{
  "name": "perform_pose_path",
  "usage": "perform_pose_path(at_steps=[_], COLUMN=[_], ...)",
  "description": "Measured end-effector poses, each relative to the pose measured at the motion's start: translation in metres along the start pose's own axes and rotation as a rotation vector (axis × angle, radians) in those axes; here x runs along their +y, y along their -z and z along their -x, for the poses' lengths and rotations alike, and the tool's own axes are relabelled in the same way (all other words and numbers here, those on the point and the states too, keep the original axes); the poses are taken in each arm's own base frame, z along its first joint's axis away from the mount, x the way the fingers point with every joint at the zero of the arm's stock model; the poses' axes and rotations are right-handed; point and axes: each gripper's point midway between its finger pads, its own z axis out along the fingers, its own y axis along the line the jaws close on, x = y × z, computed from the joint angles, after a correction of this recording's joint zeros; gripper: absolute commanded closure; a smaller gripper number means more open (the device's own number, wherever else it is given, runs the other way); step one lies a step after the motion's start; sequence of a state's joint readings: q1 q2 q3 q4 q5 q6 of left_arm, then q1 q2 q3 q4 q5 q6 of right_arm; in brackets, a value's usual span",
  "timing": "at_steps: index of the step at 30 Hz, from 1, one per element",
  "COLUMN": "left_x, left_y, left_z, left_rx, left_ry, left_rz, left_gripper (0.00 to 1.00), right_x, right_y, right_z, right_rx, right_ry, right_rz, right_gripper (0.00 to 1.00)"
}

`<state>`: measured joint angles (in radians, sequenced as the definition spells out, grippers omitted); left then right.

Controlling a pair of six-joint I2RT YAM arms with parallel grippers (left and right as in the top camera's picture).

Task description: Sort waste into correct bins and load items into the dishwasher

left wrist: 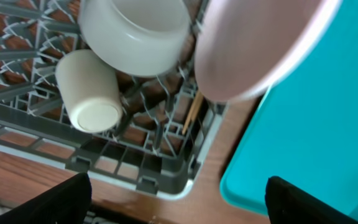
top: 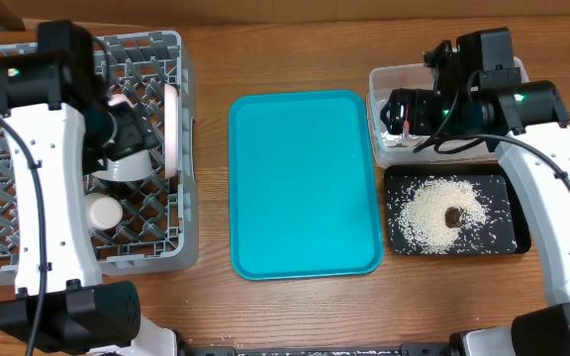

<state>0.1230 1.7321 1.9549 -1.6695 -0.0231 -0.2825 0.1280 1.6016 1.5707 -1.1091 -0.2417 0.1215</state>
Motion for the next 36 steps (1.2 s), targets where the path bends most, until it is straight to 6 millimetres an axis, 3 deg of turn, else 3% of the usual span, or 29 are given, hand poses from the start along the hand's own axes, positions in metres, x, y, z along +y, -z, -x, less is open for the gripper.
perform_pose_path(at_steps=[5, 8, 10, 16, 25, 36], left_x=[-0.024, -0.039, -0.044, -0.029, -0.001, 0.01], left_y=[0.007, 0.023, 0.036, 0.057, 0.048, 0.025], left_z=[-0.015, -0.027, -0.036, -0.072, -0.126, -0.15], left_rx=[-0.01, -0.085, -0.154, -0.364, -0.672, -0.631], left_ry=[-0.118, -0.181, -0.214, -0.227, -0.211, -0.214], left_rz=[-0.014, -0.049, -0.079, -0.155, -0.267, -0.252], left_gripper=[0.12, 0.11, 0.0, 0.0, 0.0, 0.0], right_x=[-0.013, -0.019, -0.02, -0.022, -0.044, -0.052], right_y=[0.002, 0.008, 0.016, 0.047, 0.08, 0.078], right_z=[-0.011, -0.017, -0.02, -0.049, -0.102, -0.114], right_rx=[0.034, 0.013, -0.032, -0.187, -0.31, -0.266], right_ry=[-0.04, -0.049, -0.044, -0.022, -0.065, -0.089], right_rz=[-0.066, -0.101, -0.104, -0.1, -0.182, -0.224], right_gripper=[0.0, 0.0, 0.0, 0.0, 0.0, 0.0])
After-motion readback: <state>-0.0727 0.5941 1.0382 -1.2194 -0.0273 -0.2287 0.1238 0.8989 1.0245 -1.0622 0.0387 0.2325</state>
